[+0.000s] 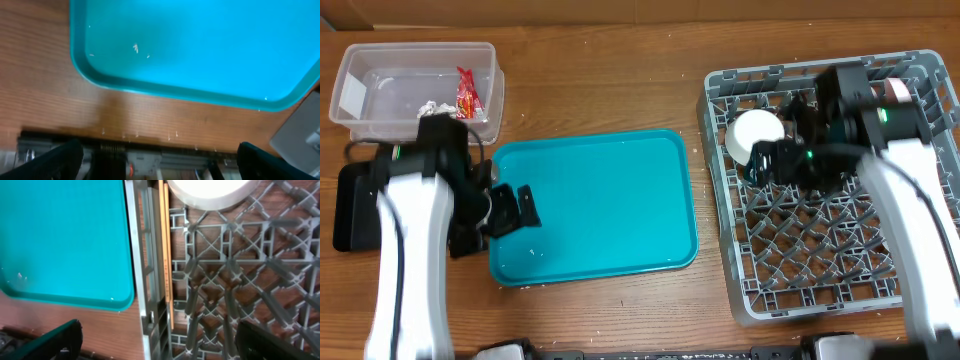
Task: Sort waste into correct bins and load items into the dishwasher
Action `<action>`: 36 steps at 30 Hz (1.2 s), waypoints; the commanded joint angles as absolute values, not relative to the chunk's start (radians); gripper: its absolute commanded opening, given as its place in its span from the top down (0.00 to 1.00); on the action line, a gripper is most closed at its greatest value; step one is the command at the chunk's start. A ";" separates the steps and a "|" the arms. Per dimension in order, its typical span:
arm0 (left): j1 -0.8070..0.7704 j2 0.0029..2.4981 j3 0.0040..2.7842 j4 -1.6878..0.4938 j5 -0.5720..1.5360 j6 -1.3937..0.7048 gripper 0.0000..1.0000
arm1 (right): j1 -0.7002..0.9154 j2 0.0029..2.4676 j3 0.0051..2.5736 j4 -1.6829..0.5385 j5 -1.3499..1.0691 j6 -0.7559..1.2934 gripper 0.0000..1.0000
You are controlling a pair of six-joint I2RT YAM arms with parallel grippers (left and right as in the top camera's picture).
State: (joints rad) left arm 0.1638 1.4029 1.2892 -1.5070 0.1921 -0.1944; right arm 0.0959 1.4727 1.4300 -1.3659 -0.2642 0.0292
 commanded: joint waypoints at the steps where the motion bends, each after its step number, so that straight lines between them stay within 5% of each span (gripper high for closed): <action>1: 0.162 1.063 1.153 -1.398 0.204 -0.145 0.00 | 0.094 1.177 1.242 -1.231 -0.236 0.033 0.00; 7: 0.162 0.600 1.008 -1.161 0.201 -0.143 0.00 | 0.094 0.754 0.983 -0.982 -0.060 0.089 0.00; 12: 0.162 0.401 1.007 -1.110 0.203 -0.146 0.00 | 0.094 0.588 0.970 -1.071 -0.061 0.089 0.00; 36: 0.162 0.359 1.007 -1.364 0.204 -0.146 0.00 | 0.094 0.436 0.967 -1.181 -0.091 0.089 0.00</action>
